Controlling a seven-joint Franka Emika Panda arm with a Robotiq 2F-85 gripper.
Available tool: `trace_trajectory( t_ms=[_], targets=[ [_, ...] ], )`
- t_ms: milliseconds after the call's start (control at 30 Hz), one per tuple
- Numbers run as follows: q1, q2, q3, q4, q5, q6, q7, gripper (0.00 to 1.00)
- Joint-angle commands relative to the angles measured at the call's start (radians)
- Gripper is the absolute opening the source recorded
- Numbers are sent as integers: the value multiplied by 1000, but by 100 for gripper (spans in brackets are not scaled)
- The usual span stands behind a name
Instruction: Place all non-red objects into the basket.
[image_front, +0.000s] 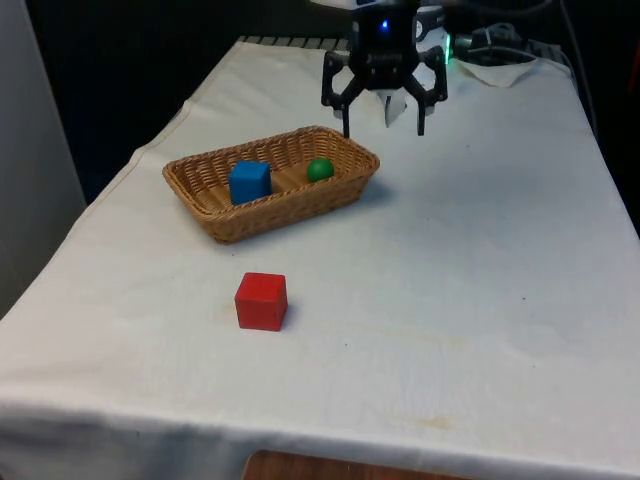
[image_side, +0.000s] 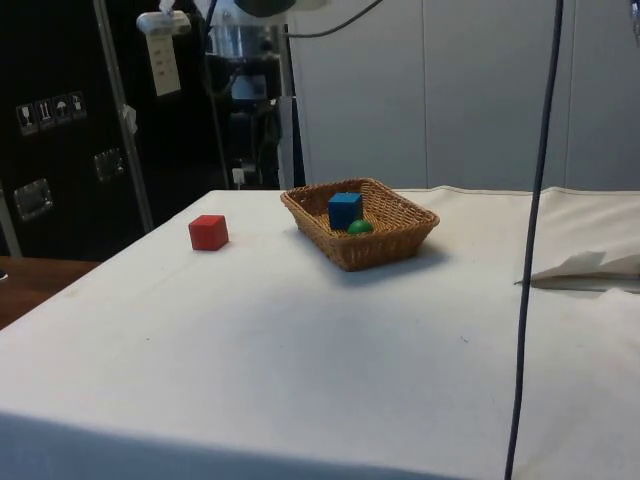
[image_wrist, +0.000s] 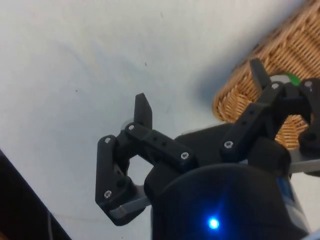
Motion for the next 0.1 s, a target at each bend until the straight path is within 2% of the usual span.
trace_trajectory(
  t_ms=[0,67],
  targets=[
    [0,6,3,7,0,-2,6,100],
    [2,21,6,27,2,-16,21,100]
  ],
)
